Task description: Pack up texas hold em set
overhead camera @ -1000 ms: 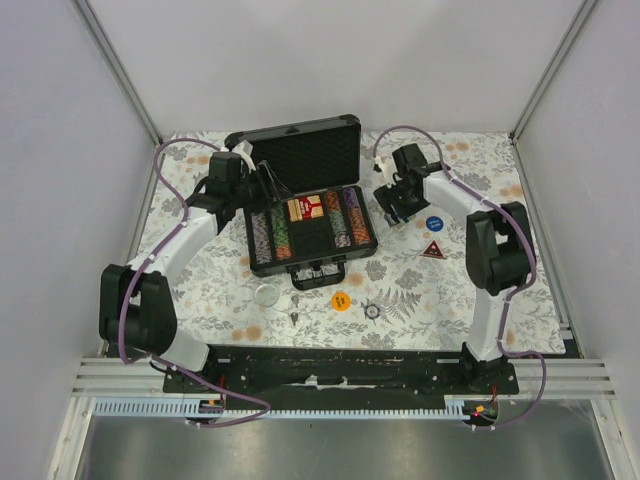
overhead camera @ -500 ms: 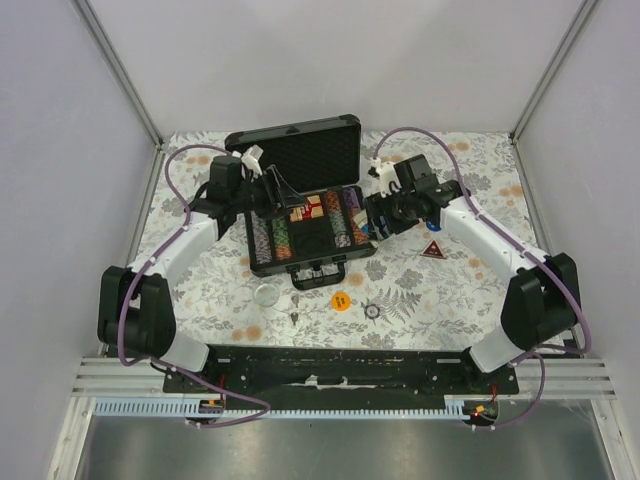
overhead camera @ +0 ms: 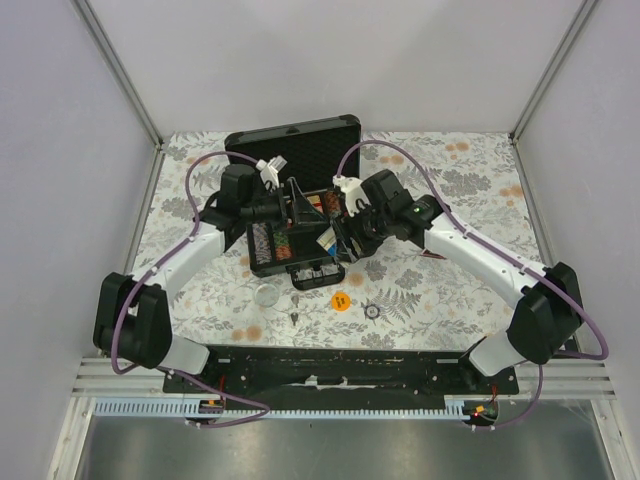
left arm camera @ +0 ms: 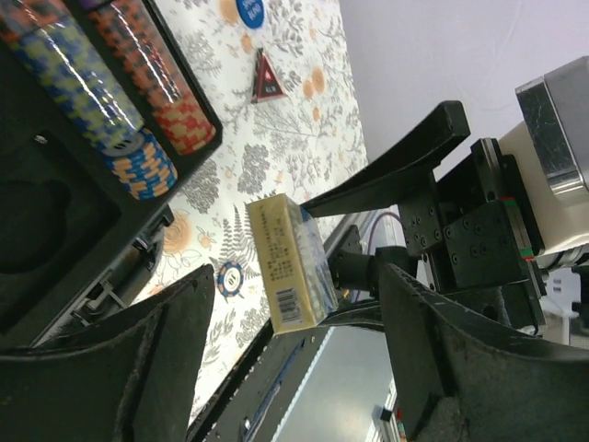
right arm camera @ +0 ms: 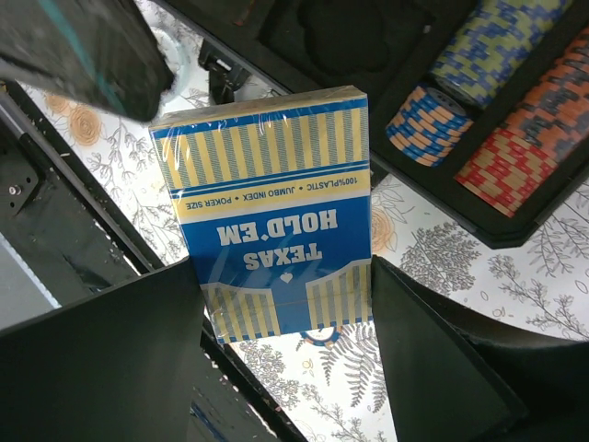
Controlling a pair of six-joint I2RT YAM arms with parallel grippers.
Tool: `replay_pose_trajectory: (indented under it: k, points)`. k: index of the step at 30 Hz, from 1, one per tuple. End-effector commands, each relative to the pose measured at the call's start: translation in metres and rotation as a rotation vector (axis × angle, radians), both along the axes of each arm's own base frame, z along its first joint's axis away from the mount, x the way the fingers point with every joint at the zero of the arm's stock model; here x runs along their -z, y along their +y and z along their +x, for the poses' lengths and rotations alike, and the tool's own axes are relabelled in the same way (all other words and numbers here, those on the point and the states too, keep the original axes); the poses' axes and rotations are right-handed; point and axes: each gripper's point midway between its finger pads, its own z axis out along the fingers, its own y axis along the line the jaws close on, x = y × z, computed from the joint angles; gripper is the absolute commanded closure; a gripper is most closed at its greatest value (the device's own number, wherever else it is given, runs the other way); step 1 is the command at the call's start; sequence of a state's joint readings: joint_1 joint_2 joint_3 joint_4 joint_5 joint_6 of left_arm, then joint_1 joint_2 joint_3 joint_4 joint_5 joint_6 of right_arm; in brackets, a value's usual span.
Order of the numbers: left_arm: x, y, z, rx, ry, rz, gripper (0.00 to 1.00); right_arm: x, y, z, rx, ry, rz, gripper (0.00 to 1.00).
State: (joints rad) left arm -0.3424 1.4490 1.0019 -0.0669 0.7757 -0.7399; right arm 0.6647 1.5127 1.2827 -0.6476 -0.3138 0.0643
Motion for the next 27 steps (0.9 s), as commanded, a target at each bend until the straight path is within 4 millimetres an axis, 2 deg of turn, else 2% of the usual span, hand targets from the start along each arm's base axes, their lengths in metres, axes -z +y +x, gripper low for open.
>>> replay_pose_trajectory:
  k: [1, 6, 10, 18, 27]
  points:
    - [-0.015, -0.013, -0.025, 0.123, -0.03, -0.063, 0.25, -0.031, 0.023, -0.003, -0.047, -0.073, 0.088, 0.36]
    - [-0.005, -0.022, -0.04, 0.201, 0.055, -0.071, 0.38, -0.029, 0.031, -0.007, -0.07, -0.084, 0.077, 0.36]
    - [0.001, -0.021, -0.048, 0.254, 0.101, -0.045, 0.42, -0.026, 0.032, -0.008, -0.082, -0.088, 0.068, 0.36]
    - [0.02, -0.011, -0.055, 0.272, 0.132, 0.055, 0.4, -0.026, 0.03, -0.01, -0.078, -0.108, 0.052, 0.36]
    - [0.013, -0.006, -0.046, 0.218, 0.096, 0.105, 0.3, -0.023, 0.023, -0.014, -0.084, -0.112, 0.033, 0.36]
